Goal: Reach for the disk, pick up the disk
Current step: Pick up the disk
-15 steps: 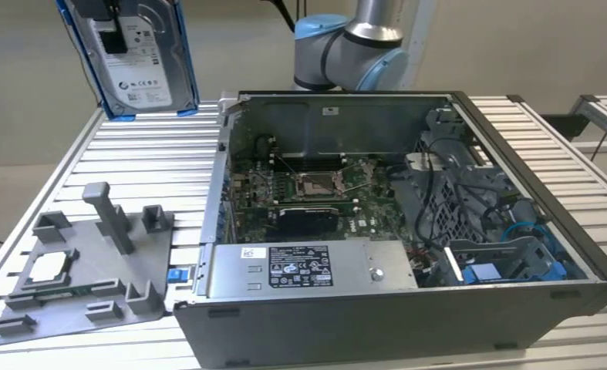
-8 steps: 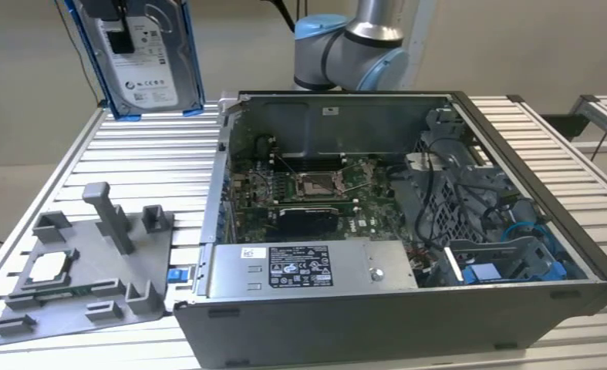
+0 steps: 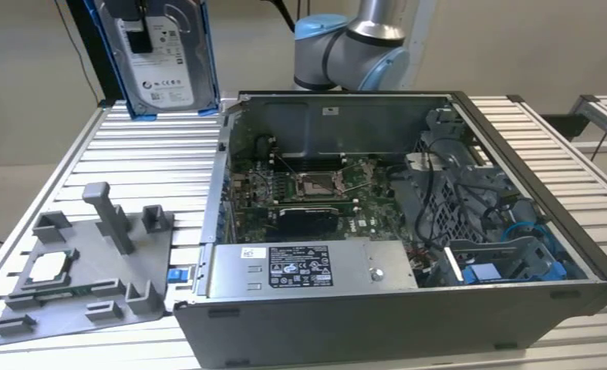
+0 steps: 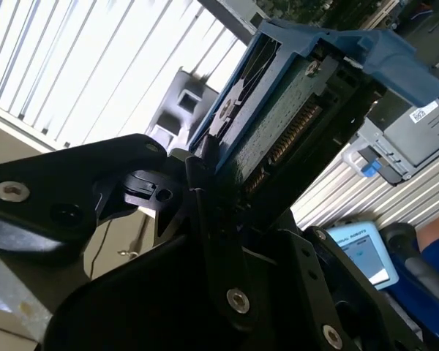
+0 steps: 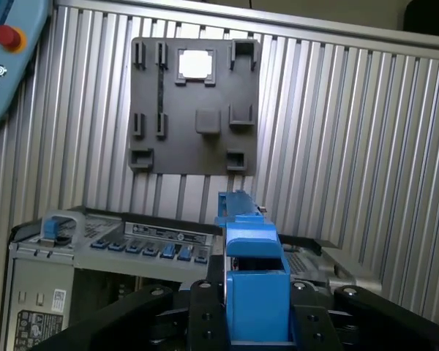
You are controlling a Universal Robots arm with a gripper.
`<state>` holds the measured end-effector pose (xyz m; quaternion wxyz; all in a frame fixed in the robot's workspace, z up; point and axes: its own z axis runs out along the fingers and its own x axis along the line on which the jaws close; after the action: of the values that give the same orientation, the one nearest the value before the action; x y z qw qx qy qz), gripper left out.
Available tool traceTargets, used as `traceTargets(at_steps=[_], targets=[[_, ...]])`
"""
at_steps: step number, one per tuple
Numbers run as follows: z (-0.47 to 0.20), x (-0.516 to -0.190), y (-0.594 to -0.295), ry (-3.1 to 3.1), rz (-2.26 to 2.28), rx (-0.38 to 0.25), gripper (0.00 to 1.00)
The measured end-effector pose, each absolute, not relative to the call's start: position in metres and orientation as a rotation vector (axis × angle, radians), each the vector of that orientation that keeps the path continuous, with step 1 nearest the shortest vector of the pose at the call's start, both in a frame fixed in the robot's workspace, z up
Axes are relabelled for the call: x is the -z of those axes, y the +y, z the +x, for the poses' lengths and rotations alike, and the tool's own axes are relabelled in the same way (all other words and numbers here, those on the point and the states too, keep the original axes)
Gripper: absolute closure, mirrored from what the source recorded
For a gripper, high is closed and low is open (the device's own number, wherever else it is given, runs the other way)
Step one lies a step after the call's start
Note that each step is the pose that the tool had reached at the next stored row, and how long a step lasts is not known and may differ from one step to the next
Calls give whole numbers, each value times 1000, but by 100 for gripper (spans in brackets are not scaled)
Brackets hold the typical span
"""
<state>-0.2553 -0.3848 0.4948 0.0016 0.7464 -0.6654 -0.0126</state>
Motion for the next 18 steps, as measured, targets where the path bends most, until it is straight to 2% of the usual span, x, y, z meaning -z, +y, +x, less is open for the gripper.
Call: traceTargets(at_steps=[18], targets=[[-221,-495,-385,-2088,2342,40,100]])
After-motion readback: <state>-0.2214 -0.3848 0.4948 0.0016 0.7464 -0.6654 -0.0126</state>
